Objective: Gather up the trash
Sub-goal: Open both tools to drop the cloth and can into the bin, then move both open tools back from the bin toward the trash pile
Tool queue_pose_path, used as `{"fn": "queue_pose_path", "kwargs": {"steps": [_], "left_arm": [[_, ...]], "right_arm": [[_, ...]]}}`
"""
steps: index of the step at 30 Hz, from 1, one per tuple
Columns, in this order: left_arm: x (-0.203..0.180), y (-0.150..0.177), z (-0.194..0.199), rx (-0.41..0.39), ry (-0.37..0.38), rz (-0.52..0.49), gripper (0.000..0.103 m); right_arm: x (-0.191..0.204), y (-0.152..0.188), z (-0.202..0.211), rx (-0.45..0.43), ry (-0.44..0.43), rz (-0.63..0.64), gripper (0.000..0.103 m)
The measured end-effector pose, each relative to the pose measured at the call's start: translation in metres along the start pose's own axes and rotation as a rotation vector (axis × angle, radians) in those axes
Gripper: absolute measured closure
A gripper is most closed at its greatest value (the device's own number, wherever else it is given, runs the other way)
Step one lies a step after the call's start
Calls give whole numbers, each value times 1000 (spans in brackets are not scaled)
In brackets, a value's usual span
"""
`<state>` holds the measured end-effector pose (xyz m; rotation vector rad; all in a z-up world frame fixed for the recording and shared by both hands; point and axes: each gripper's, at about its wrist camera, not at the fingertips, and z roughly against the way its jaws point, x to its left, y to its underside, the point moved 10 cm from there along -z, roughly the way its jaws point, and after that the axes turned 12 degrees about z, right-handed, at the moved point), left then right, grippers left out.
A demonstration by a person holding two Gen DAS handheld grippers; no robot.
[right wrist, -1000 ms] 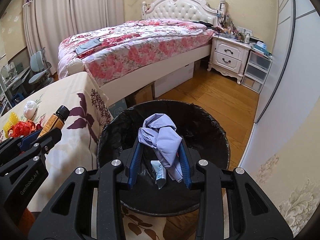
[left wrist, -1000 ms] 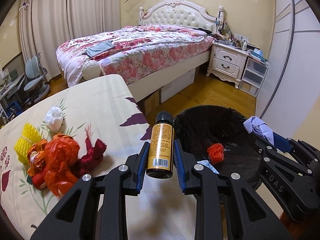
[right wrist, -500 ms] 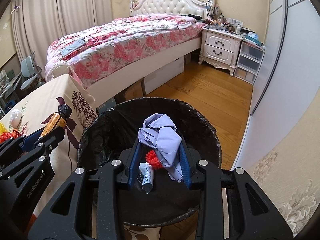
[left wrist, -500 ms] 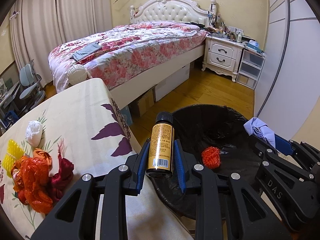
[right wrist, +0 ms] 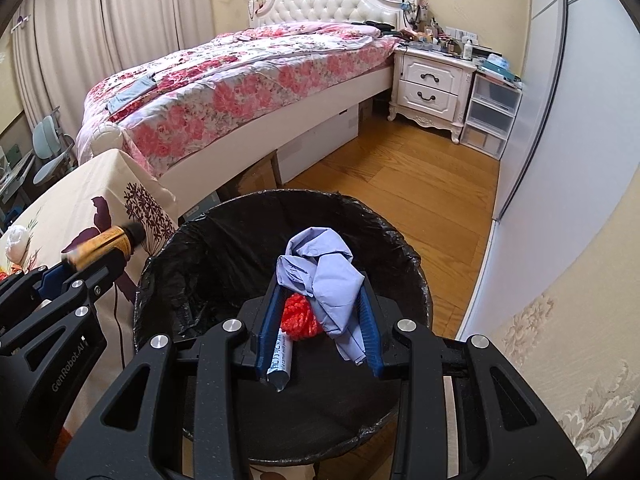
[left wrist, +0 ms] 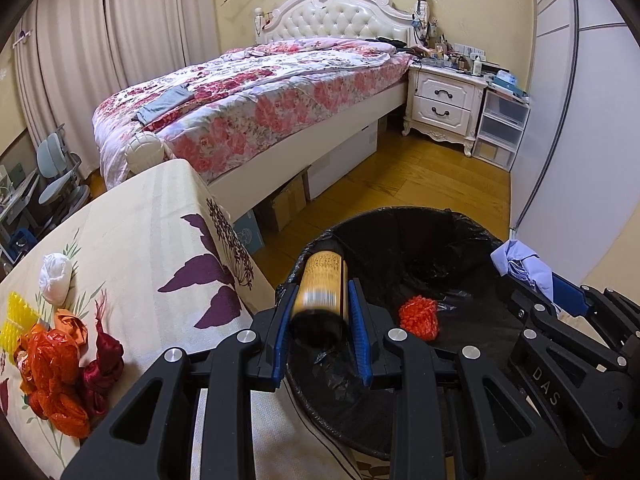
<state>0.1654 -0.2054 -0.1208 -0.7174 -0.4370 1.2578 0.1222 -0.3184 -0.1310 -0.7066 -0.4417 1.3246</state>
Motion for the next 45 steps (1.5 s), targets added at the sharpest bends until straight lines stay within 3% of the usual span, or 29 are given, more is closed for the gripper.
{"fn": "queue_pose_path", "kwargs": {"steps": [7,9,16,19,20,24,35,45], "left_arm": [[-4,-2,-5,1,1,-10,75],[-5,-3,-6,3,-2,-13,64],[0,-6,-1,-19,-2,1,41],[3,-7,0,-26,-5,9,34],[4,-8,1,-30,-7,15,32],[9,-9,7,-38,-10,31,29],[42,-16,39,-84,-33,91,25],[107,-11,81,-131,-107,175,23]], "right_arm": [[-4,-1,-2,1,6,-10,68],[-5,-1,-2,2,7,-11,68],[-8,1,-3,6,20,-22,66],[-10,0,-1,-3,32,-27,51],[-10,-1,1,-6,35,-25,51],[-9,-3,4,-12,44,-17,44],[5,-8,23,-38,38,9,42],[51,-15,47,-73,-39,55,42]]}}
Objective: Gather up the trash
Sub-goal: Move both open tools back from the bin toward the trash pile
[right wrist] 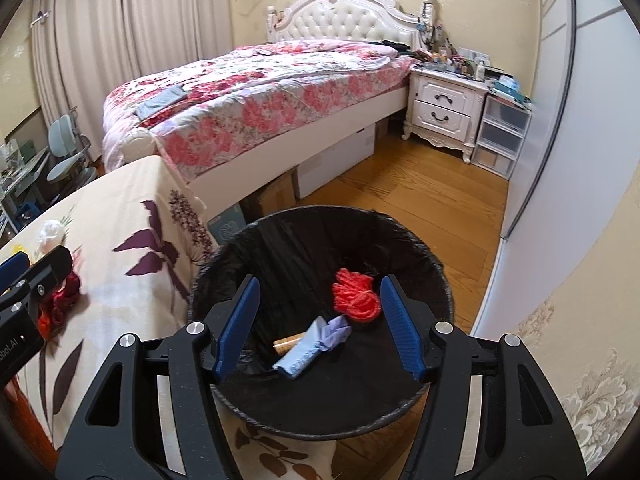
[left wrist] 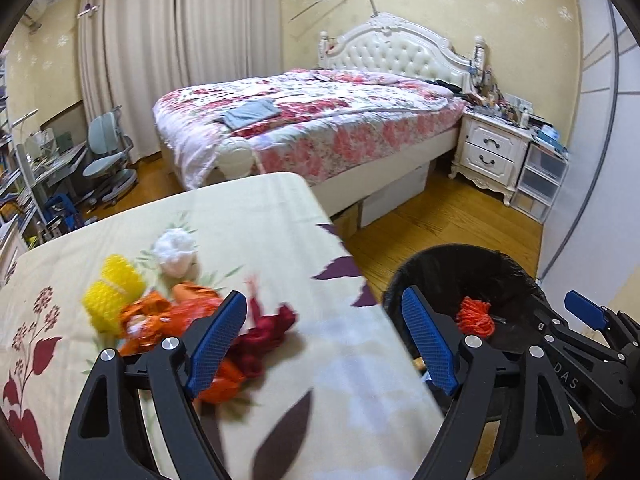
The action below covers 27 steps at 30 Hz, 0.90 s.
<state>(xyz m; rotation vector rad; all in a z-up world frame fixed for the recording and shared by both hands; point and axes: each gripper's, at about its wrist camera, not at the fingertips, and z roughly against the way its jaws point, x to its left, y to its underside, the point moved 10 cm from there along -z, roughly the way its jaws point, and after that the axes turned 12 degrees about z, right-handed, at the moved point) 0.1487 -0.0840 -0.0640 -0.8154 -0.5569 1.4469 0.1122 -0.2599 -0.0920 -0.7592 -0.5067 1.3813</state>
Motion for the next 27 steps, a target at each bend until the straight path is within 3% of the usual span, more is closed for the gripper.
{"fn": "queue_pose_path", "kwargs": {"steps": [18,27], "left_arm": [[174,17,40,-19,-249,163,21],[224,24,53,-33,-321,212,21]], "right_arm": [[135,-13,24,-31,-201,166,42],[198,-17,31,-33,-274,253,42]]}}
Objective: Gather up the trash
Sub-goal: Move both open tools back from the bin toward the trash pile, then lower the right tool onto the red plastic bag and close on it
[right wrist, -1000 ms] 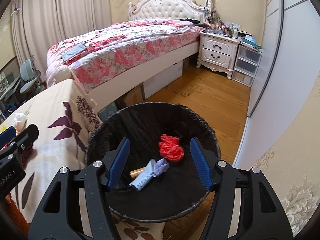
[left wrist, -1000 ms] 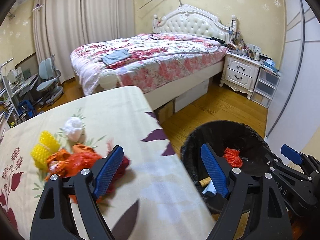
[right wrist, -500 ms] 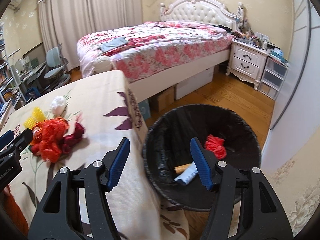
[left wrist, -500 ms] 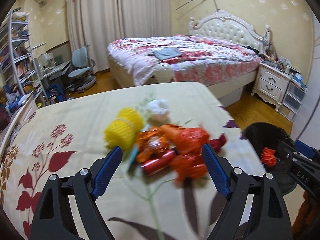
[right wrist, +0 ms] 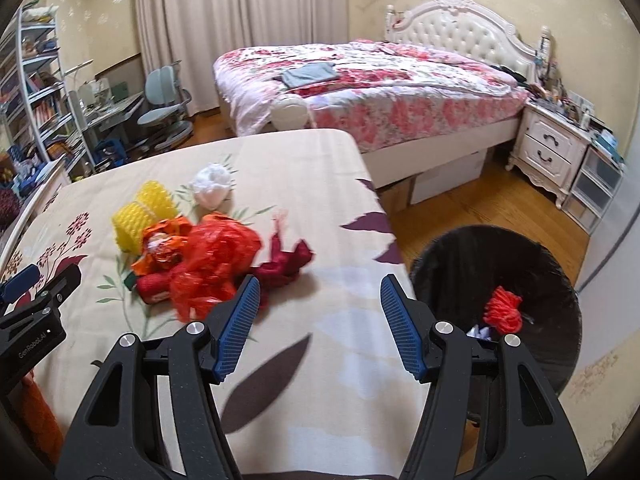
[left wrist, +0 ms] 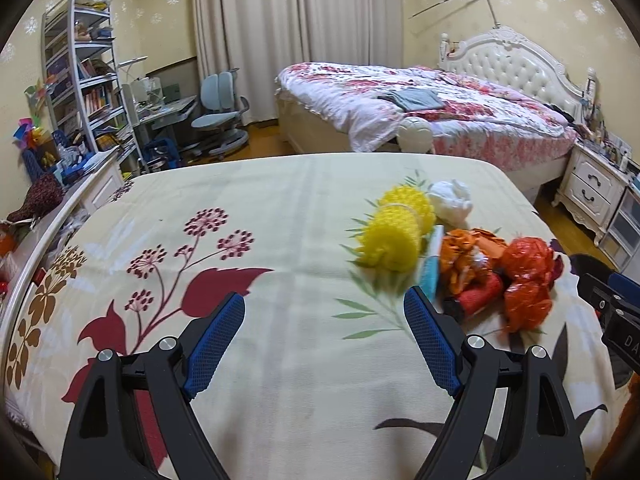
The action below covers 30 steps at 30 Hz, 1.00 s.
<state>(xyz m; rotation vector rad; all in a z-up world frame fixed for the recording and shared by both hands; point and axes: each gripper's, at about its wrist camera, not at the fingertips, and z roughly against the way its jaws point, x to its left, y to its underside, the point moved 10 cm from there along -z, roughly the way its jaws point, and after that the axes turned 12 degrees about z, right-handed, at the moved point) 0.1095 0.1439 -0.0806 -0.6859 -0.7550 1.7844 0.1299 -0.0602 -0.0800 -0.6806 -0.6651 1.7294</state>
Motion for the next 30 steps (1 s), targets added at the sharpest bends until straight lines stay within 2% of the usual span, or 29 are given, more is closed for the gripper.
{"fn": "queue_pose_path", "kwargs": {"steps": [6,14,16,17,20,30], "left_arm": [[19,-2,-7,10,-15,34,21],[25,0,-16,29,-13,51,21],[25,1,-17,31,-11,50,21],[25,1,-17,31,-10,50,21],[24,2,-18,36,-5,53,21],[9,4,-15,36,20,38,21]], "right_arm": [[27,-9,-13,8,-36,37,42],[50,-16,-25,23,-53,70,43],[53,-17,-29,29,-53,79,49],[55,-17,-31,32,-56,83,58],[60,-17,-33,35,-54,98,64],[50,-27,-10,-16,-57,74,67]]}}
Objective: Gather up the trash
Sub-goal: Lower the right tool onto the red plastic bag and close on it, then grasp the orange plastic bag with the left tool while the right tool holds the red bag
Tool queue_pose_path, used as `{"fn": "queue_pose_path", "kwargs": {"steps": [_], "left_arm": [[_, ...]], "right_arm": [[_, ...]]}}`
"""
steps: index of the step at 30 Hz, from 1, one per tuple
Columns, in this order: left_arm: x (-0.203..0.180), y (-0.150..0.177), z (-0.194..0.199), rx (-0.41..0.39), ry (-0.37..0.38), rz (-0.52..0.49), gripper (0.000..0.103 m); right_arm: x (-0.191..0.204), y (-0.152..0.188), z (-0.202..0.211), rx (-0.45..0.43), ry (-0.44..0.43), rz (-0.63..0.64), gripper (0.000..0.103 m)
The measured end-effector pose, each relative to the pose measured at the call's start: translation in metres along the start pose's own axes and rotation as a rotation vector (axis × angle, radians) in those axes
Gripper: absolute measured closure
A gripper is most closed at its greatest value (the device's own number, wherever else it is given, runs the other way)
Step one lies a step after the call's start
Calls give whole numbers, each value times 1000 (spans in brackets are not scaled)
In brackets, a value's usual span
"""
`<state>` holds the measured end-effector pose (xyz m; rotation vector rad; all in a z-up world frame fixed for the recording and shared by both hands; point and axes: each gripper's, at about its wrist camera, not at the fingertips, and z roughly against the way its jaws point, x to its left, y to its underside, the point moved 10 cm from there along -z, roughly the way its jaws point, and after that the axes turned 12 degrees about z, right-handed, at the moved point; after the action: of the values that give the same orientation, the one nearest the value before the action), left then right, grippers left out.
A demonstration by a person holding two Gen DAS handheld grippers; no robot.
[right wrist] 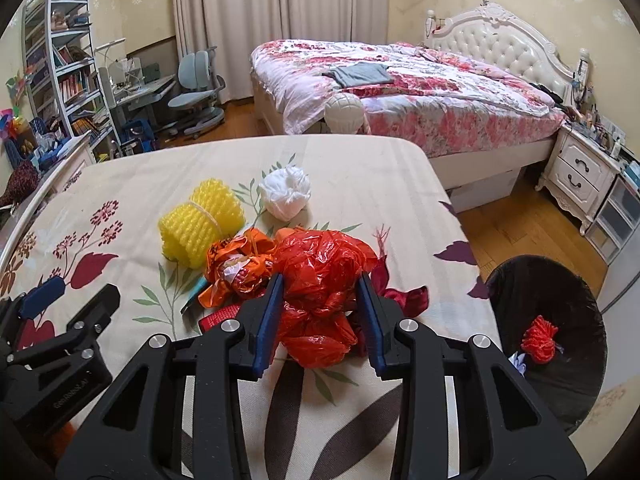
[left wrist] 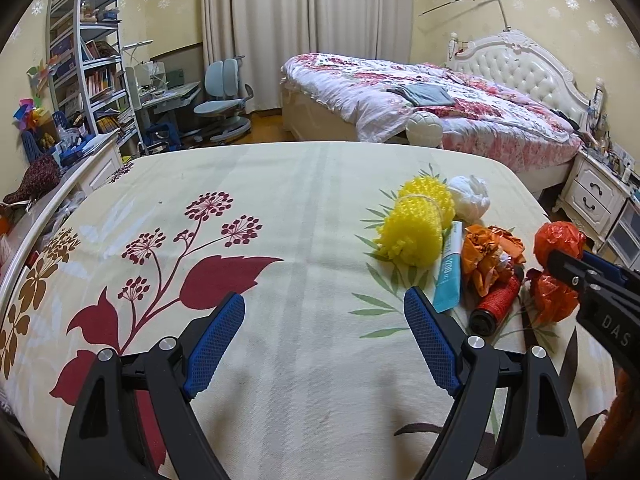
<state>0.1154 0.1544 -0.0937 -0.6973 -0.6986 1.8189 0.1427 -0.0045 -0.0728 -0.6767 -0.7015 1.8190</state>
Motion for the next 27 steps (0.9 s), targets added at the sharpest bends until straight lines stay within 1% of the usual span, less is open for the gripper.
{"fn": "queue_pose_path", "kwargs": {"steps": [8,11,16,21,27], "left_arm": [[-23,1,4,-3,27,-26,21],[-34,4,3,2,37,-40,21],[-49,10,1,10,46,-65,21],[-64,16,1,21,55,-89,21],[-83,15,2,9,63,-125,21]], "right_arm": [[-44,8,19,-16,62,-53,67],[-62,17,23,-8,98,-75,67],[-89,35,24,10,132,-117,67],[-107,54,19,36,143,-151,67],[-115,66,17,42,138,-176,67]]}}
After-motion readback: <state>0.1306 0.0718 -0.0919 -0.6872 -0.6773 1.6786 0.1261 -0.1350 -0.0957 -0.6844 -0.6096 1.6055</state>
